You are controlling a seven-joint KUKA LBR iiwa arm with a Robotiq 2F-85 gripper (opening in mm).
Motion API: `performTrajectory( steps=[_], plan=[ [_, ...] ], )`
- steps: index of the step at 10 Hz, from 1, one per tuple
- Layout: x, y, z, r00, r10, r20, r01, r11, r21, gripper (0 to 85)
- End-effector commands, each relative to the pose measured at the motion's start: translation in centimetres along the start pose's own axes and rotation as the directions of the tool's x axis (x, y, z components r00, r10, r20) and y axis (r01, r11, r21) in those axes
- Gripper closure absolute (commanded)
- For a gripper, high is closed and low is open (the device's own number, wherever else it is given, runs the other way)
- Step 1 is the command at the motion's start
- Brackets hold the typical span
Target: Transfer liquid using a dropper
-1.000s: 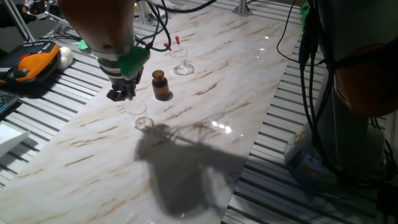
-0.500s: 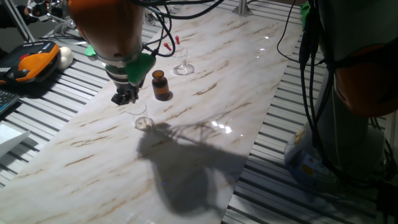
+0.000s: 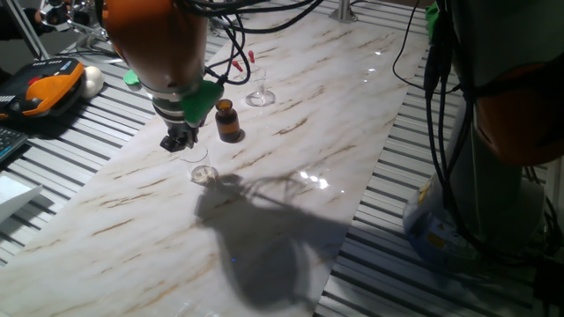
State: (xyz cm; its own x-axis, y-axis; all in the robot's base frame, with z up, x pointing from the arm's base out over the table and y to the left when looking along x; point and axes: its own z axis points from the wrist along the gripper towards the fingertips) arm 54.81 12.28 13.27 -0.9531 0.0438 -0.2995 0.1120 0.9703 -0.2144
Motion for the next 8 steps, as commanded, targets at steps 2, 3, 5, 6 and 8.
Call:
performTrajectory(
  steps=[2,3,5,6,8],
  plan=[
    [0.23,0.1,-0.03,1.0,0.006,0.006,-0.006,1.0,0.004,68.0],
    [0.34,0.14,-0.03,1.0,0.007,0.012,-0.008,1.0,0.008,68.0],
    [0.42,0.18,-0.03,1.0,0.01,0.02,-0.01,1.0,0.014,68.0],
    [0.45,0.21,0.02,1.0,0.013,0.027,-0.014,1.0,0.016,68.0],
    [0.52,0.36,0.13,0.999,0.018,0.033,-0.018,1.0,0.015,68.0]
  ],
)
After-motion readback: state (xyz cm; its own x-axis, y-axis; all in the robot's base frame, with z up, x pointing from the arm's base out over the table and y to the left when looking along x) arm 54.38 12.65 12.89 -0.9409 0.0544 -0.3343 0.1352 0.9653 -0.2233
